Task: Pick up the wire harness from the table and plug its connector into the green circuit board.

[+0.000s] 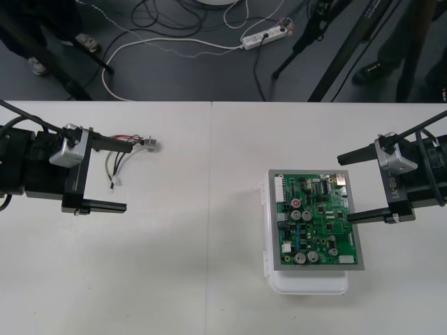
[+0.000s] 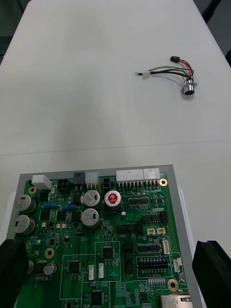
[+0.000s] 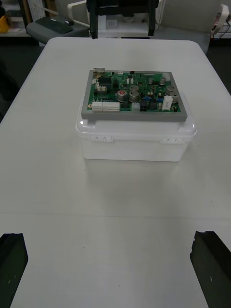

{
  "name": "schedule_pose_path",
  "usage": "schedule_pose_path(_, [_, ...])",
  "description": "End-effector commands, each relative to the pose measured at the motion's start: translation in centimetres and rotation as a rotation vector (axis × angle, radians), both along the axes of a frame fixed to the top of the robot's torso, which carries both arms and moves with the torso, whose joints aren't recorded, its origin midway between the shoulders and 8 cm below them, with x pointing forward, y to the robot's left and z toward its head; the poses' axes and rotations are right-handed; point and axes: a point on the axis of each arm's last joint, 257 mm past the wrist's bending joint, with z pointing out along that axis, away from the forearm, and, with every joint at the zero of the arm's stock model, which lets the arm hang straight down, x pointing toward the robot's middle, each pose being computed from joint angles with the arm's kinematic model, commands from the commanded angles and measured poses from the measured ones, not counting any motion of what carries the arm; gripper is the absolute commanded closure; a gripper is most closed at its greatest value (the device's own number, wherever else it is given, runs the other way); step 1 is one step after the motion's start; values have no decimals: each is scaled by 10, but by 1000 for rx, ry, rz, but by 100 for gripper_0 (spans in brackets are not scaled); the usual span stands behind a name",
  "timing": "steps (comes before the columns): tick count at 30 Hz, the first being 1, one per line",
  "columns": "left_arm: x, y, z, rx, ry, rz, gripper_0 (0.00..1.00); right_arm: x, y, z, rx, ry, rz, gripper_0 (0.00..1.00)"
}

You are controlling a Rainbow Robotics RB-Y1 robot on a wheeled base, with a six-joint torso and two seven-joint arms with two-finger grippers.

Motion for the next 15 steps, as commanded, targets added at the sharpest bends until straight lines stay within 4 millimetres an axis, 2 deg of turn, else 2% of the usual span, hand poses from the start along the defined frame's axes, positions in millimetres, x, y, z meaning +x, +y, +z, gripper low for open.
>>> schedule_pose_path(1, [-19,-7,-10,7,72,-28,0,2,-13,10,-37,-28,-21,0])
schedule_pose_path(15, [-19,-7,-10,7,72,-28,0,2,-13,10,-37,-28,-21,0])
